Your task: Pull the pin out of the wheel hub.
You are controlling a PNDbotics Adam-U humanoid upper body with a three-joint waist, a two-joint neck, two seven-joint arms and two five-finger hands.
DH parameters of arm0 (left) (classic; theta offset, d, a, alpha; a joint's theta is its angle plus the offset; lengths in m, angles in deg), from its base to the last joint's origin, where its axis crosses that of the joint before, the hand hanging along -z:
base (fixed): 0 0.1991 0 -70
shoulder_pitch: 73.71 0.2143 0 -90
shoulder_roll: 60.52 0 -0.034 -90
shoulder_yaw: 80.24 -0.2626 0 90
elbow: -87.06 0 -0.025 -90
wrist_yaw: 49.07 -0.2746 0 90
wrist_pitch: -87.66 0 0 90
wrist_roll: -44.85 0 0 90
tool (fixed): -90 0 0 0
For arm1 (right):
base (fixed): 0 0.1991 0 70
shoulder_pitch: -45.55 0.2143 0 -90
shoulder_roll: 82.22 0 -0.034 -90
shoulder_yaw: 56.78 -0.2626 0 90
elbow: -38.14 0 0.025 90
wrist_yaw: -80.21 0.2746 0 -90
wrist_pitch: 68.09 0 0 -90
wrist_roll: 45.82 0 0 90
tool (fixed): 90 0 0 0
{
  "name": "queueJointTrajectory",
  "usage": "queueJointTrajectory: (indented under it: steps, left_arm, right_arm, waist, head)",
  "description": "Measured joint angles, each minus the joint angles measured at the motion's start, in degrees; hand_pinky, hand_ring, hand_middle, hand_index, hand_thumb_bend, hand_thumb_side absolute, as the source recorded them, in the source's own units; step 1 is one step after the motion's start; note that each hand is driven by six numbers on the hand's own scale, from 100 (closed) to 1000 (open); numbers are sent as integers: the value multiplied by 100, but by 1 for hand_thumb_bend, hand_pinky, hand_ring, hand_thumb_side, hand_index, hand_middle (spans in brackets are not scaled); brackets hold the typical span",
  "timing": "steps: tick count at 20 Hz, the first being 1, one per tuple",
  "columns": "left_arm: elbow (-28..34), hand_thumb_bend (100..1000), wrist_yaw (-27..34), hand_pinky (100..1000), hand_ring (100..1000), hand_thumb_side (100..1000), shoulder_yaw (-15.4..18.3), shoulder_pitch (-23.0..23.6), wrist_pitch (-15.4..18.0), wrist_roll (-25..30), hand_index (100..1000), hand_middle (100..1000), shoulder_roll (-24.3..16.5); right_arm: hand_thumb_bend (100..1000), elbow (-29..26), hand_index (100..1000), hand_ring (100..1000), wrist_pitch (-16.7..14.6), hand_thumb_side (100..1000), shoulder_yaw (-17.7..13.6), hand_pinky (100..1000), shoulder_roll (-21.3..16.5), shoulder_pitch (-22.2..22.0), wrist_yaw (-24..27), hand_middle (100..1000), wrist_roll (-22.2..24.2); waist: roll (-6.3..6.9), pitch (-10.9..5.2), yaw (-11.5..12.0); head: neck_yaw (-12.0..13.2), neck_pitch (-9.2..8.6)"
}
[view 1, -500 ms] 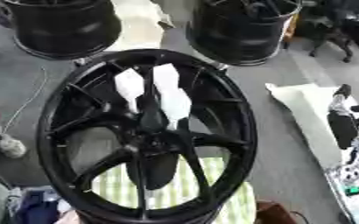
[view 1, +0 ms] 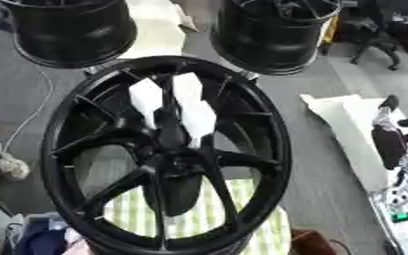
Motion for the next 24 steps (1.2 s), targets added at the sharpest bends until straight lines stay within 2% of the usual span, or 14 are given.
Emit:
queueJointTrajectory:
  steps: [2, 3, 4, 6, 8, 10, 12, 16, 18, 21, 22, 24]
  left_arm:
    - [0, 100, 0, 608, 699, 716, 0, 0, 0, 0, 872, 638, 0]
    - [-1, 100, 0, 608, 699, 716, 0, 0, 1, 2, 872, 639, 0]
    - [-1, 100, 0, 609, 699, 716, 0, 0, 3, 3, 872, 639, 0]
    - [-2, 100, 0, 608, 699, 717, -1, 0, 7, 12, 873, 639, 0]
    - [-2, 100, -2, 608, 699, 718, -2, 2, 9, 29, 873, 639, 0]
    - [-2, 100, -3, 608, 699, 718, -4, 10, 11, 41, 873, 639, -1]
    - [-2, 100, -10, 608, 699, 718, -6, 14, 6, 55, 873, 639, -1]
    - [-3, 100, -19, 608, 699, 717, -28, 16, 21, 100, 873, 639, -3]
    - [-4, 100, -19, 608, 699, 717, -43, 14, 34, 115, 874, 639, -6]
    - [-23, 100, -20, 608, 699, 717, -67, 6, 53, 139, 874, 639, -12]
    - [-34, 100, -20, 608, 699, 716, -79, -3, 55, 151, 874, 639, -12]
    - [-37, 100, -20, 608, 699, 716, -107, -11, 63, 179, 874, 639, -13]
  right_arm:
    - [301, 0, 743, 459, 1, 191, 28, 223, -6, -3, 0, 823, 0]
    - [282, 0, 750, 455, 13, 310, 51, 211, -37, -13, 0, 824, 7]
    - [304, -4, 757, 451, 55, 204, 91, 202, -122, -49, 0, 834, 47]
    - [307, -98, 773, 438, 270, 212, 190, 173, -459, -117, 1, 842, 286]
    - [311, -310, 787, 429, 636, 218, 309, 147, -971, -151, 1, 844, 777]
    - [311, -498, 801, 428, 995, 223, 439, 128, -1602, -86, 6, 845, 1470]
    - [316, -593, 814, 431, 1220, 228, 579, 115, -2283, 103, 25, 844, 2275]
    - [326, -646, 841, 456, 1357, 227, 902, 136, -3537, 672, 307, 847, 3877]
    - [325, -663, 848, 468, 1367, 225, 1104, 172, -4023, 1016, 568, 851, 4647]
    - [326, -677, 855, 480, 1418, 222, 1469, 240, -4442, 1564, 962, 851, 5702]
    - [327, -680, 862, 494, 1456, 224, 1602, 299, -4497, 1753, 1060, 858, 6019]
    - [337, -687, 864, 499, 1574, 235, 1884, 327, -4522, 2145, 1188, 861, 6673]
  waist:
    - [1, 0, 1]
    - [-1, 0, 6]
    - [-7, 0, 12]
    - [-25, 0, 17]
    - [-43, -12, 41]
    - [-66, -46, 55]
    - [-85, -61, 82]
    - [-101, -62, 165]
    - [-126, -62, 207]
    - [-169, -62, 271]
    - [-173, -62, 293]
    - [-174, -62, 360]
  head:
    - [-8, 0]
    - [-16, 0]
    - [-27, 0]
    - [-39, 0]
    - [-57, 1]
    - [-82, 3]
    - [-101, 5]
    - [-163, 8]
    - [-205, 11]
    - [-277, 54]
    - [-300, 56]
    - [-358, 57]
